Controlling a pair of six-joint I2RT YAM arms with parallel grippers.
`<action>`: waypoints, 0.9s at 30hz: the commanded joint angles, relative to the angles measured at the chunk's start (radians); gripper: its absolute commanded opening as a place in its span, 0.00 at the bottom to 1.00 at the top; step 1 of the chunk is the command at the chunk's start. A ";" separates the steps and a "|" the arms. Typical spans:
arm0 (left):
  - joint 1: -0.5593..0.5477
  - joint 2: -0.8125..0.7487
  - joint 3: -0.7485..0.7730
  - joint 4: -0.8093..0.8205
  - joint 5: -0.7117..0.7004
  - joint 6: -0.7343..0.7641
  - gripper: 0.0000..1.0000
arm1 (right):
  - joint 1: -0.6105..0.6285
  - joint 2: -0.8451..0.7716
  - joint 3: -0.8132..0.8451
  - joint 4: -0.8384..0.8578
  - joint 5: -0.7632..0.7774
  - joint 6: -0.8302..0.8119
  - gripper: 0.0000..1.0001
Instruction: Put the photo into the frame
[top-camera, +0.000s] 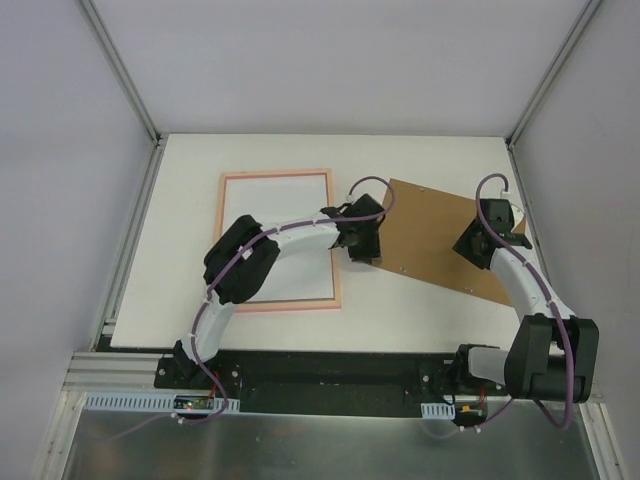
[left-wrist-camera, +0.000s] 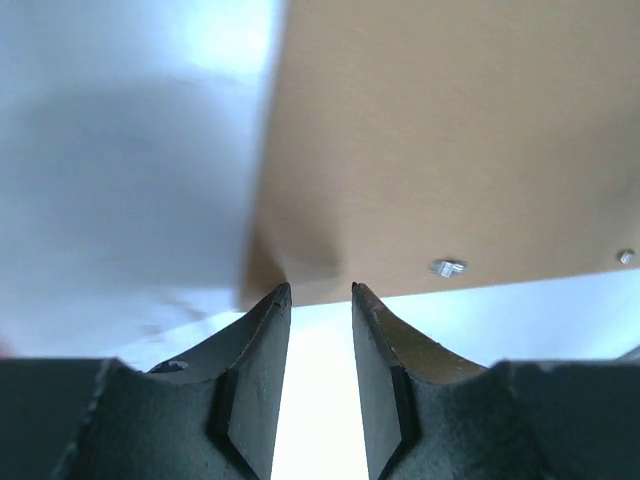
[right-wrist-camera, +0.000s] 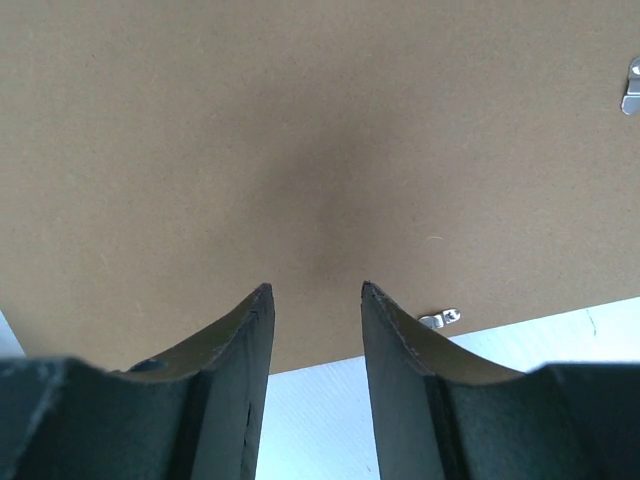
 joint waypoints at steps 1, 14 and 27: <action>0.131 -0.026 -0.107 -0.105 -0.068 0.105 0.32 | 0.013 0.010 -0.001 0.034 -0.037 0.005 0.42; 0.035 -0.080 0.083 -0.095 -0.074 0.228 0.39 | 0.033 -0.037 0.060 -0.031 -0.005 -0.016 0.42; -0.105 0.216 0.451 -0.092 -0.085 0.360 0.36 | 0.029 -0.163 0.134 -0.131 0.026 -0.049 0.42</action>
